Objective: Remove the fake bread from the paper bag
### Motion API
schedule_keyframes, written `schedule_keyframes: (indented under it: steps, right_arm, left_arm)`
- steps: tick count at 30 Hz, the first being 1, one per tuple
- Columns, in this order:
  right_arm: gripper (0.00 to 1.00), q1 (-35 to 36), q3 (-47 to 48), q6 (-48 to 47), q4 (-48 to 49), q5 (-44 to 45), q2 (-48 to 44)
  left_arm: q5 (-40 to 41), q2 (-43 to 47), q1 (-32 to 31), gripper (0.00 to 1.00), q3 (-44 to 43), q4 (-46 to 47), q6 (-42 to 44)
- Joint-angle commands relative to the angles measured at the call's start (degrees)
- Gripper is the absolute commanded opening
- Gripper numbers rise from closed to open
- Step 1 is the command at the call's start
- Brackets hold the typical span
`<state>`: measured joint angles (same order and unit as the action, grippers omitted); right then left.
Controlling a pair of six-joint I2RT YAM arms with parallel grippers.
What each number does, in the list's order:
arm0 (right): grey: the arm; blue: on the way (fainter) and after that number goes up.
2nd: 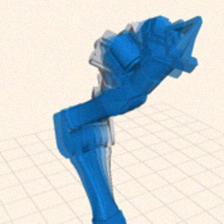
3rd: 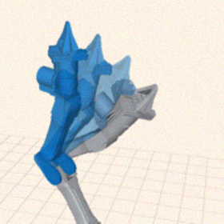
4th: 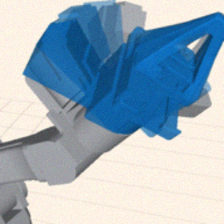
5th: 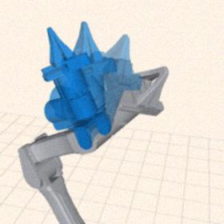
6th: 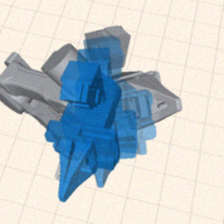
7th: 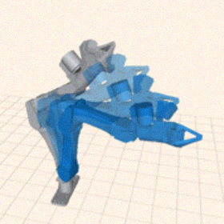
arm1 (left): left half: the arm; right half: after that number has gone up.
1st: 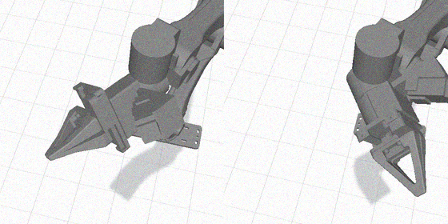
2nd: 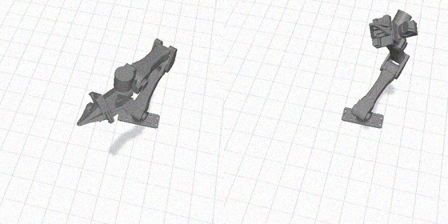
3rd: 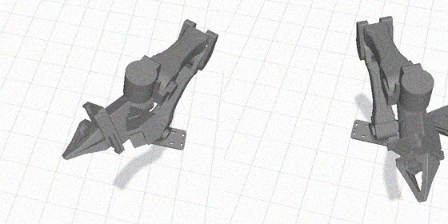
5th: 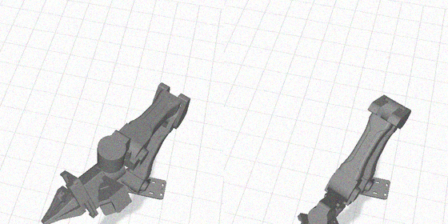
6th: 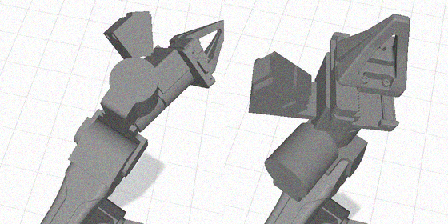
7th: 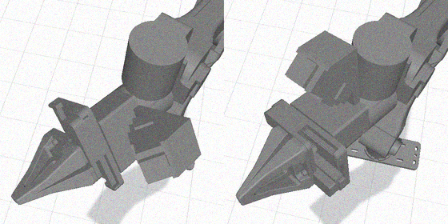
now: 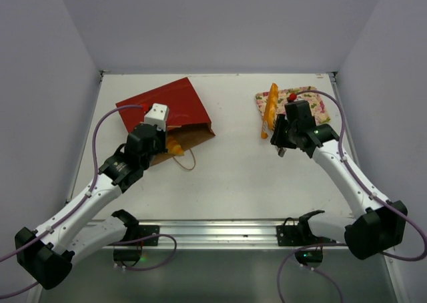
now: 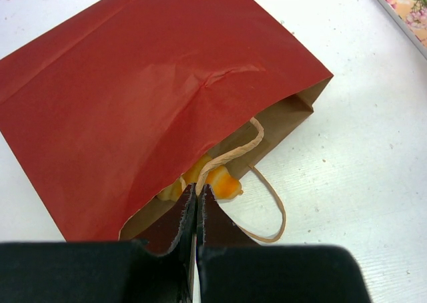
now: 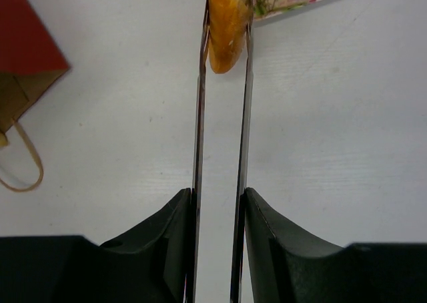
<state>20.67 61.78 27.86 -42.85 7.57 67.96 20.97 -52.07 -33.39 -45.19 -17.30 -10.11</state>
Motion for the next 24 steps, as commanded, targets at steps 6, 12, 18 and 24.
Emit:
schedule_keyframes:
  steps: [6,12,18,24]
  right_arm:
    - [0.25,-6.34,8.52,-8.34,5.41,-1.08,10.77]
    - [0.25,-6.87,14.24,-8.78,3.83,-0.37,15.87]
    - [0.25,-6.87,17.85,-10.71,2.86,0.25,20.0]
    - [0.22,-6.87,20.49,-13.09,2.42,1.48,22.83]
  left_arm:
    - [-0.49,1.01,0.43,0.0,-0.69,1.48,-0.61]
    - [-0.41,1.1,0.43,0.0,-0.6,1.39,-0.53]
    - [-0.67,1.19,0.43,0.0,-0.6,1.48,-0.53]
    - [-0.85,0.83,0.43,0.0,-0.69,1.48,-0.53]
